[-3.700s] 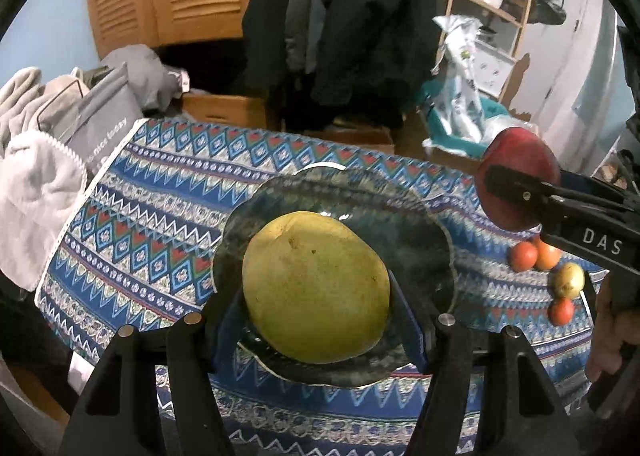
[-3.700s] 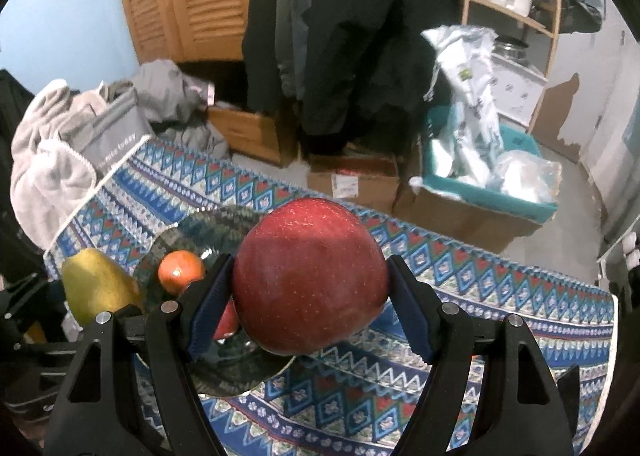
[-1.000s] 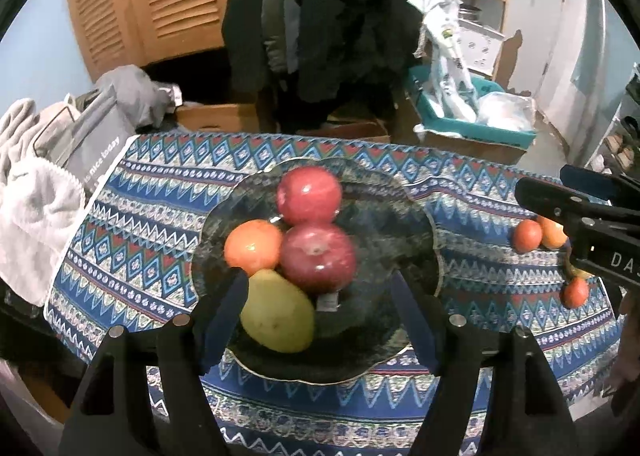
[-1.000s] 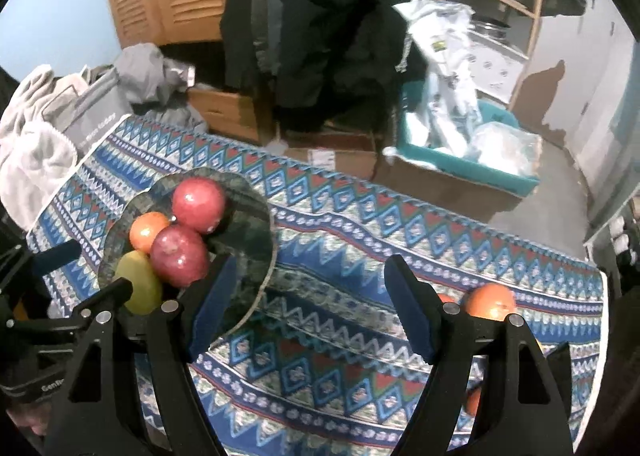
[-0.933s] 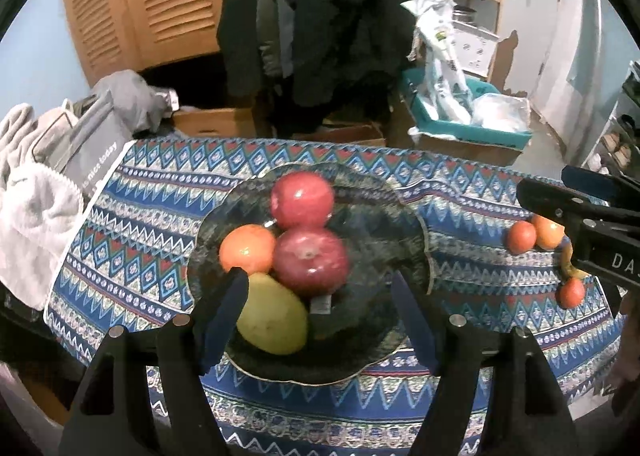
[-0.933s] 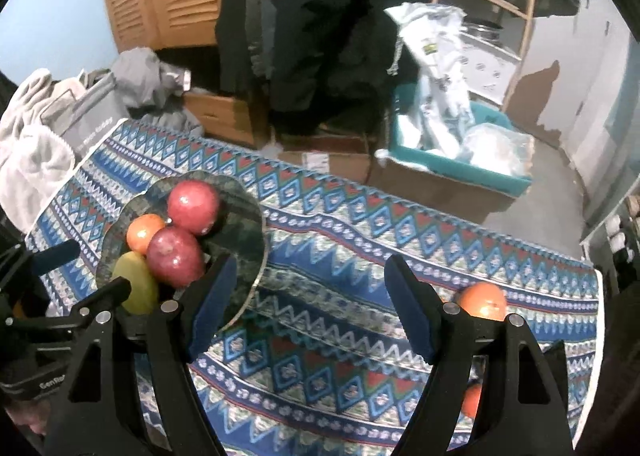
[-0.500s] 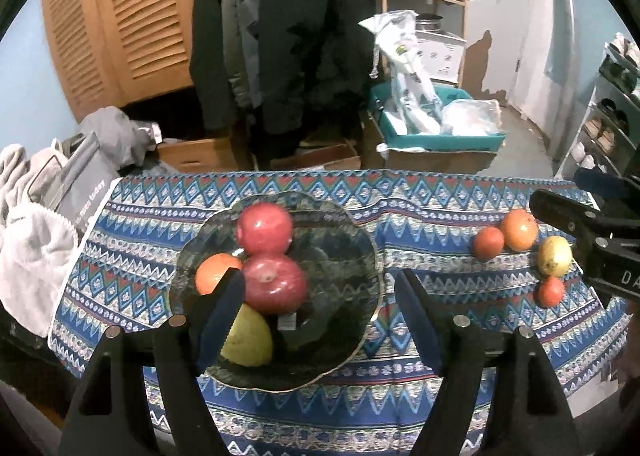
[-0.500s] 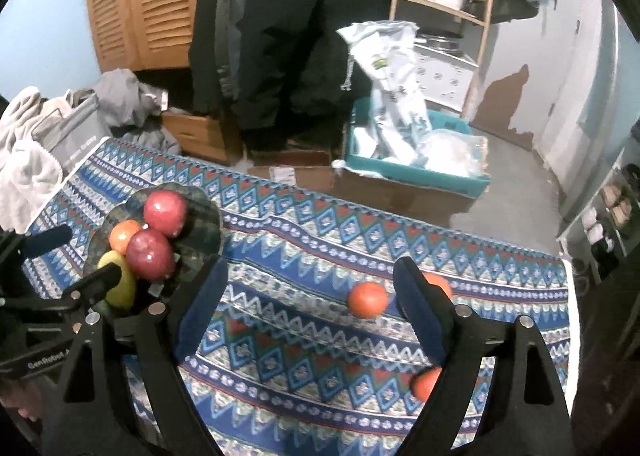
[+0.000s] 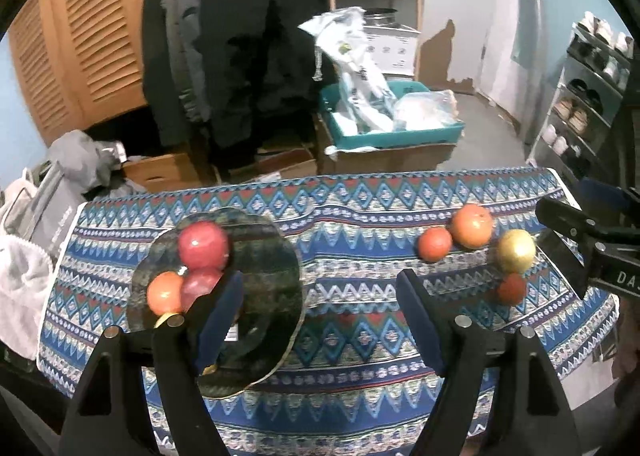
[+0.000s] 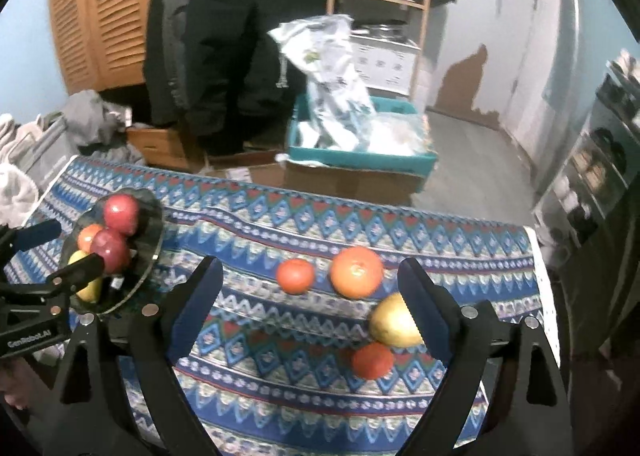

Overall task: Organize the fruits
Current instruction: 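Withdraw both tools from the plate toward the remaining fruit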

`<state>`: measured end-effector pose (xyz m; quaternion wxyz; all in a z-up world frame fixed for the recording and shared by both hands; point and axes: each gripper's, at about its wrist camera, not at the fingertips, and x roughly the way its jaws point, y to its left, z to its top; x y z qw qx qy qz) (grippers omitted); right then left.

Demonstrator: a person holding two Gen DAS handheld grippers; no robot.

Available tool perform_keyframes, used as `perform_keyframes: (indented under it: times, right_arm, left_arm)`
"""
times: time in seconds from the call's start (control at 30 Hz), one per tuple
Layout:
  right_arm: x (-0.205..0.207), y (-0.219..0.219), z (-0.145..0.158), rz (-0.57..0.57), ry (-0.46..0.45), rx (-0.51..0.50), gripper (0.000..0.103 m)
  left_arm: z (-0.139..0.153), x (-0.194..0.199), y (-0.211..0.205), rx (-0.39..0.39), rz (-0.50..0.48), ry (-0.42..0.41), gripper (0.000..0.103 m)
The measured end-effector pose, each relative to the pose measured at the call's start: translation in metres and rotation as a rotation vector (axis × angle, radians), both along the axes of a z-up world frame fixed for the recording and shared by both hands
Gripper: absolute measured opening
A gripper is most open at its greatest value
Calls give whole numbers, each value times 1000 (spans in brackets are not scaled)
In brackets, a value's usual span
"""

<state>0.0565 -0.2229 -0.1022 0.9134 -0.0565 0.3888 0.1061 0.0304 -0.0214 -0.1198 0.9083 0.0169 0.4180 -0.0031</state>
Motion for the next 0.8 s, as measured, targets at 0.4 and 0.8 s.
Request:
perform_keyframes:
  times: [0.4, 0.8]
  right_arm:
    - [2, -66, -13, -121, 31, 29, 89]
    - [16, -105, -41, -194, 111, 50, 90]
  left_arm:
    - [-6, 17, -42, -1, -64, 39, 80]
    - [-33, 46, -69, -9, -83, 117, 80]
